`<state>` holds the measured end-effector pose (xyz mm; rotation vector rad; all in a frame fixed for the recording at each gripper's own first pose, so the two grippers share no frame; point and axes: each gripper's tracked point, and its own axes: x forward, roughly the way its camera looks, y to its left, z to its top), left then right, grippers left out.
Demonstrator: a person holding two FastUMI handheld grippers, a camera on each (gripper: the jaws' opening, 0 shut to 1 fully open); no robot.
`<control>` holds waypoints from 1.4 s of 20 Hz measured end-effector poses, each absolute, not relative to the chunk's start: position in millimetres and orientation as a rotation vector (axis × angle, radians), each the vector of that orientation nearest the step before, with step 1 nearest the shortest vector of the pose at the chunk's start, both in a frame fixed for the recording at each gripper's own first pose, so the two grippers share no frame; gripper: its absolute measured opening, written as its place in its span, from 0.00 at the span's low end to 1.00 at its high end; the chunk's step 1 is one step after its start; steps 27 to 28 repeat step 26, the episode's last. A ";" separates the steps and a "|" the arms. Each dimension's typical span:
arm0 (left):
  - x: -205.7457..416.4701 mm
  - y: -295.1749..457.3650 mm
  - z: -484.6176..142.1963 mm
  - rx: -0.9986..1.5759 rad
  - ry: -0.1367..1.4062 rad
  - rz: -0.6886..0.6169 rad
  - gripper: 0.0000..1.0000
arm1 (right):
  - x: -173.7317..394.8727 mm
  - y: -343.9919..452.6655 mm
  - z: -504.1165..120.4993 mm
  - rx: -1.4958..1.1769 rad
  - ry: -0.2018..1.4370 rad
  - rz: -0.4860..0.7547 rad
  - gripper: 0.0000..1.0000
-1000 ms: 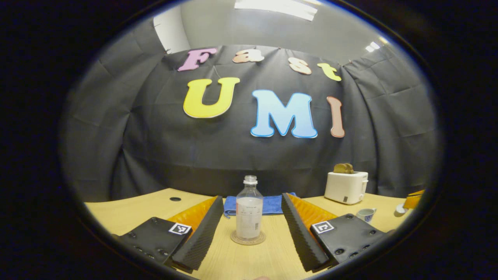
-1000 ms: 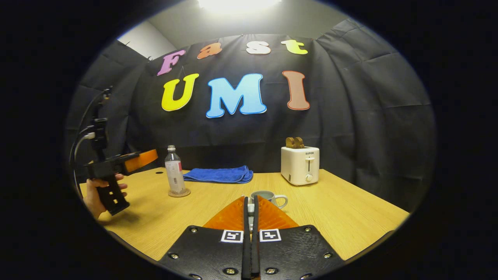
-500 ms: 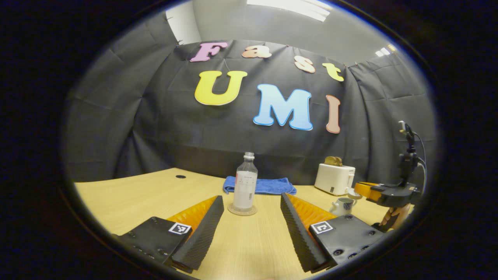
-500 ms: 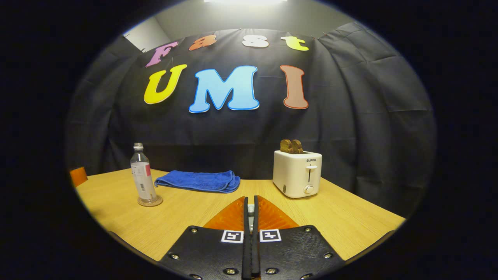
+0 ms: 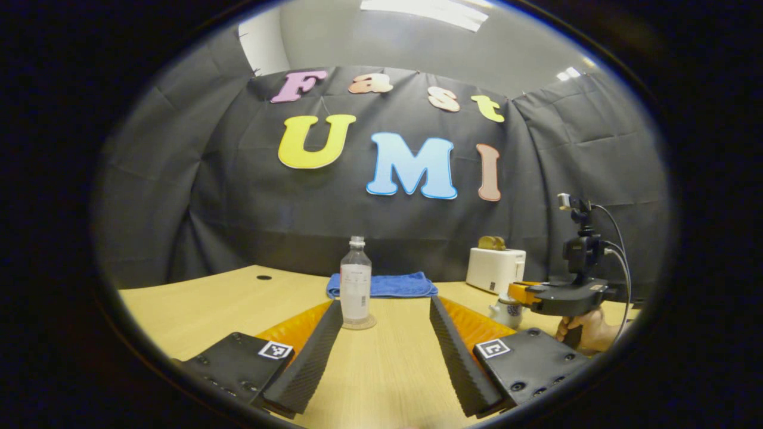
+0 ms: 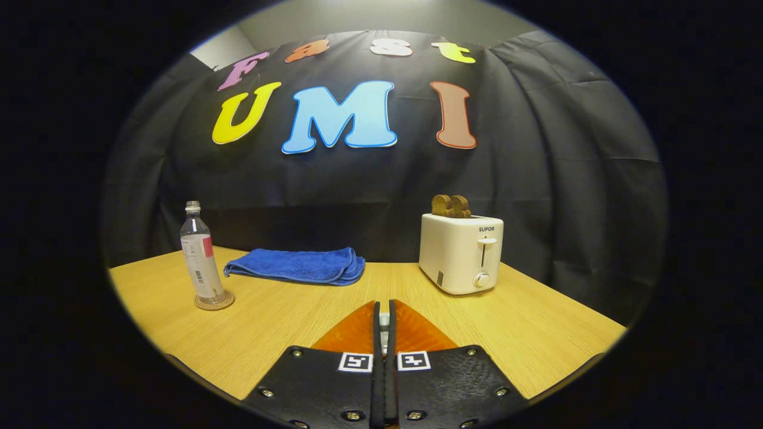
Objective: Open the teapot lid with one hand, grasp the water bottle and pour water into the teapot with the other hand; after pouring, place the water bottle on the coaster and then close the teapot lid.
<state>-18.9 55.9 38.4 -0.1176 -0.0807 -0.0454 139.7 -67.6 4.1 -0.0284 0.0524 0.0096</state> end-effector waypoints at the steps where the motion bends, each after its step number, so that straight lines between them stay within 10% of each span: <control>1: -18.5 56.5 35.9 -0.120 -0.075 -0.043 0.99 | 140.3 -66.9 -0.4 -0.029 0.064 0.011 0.01; 9: -16.3 62.1 31.6 -0.109 -0.058 -0.029 0.99 | 128.7 -66.2 8.1 -0.050 0.064 0.007 0.12; 17: 1.1 35.6 27.9 -0.036 -0.062 -0.007 0.99 | 5.4 -31.0 30.1 0.091 -0.045 0.028 0.77; 28: 0.3 -5.2 3.1 -0.002 -0.010 -0.038 0.99 | 1.1 -0.5 1.4 -0.020 -0.001 0.054 0.80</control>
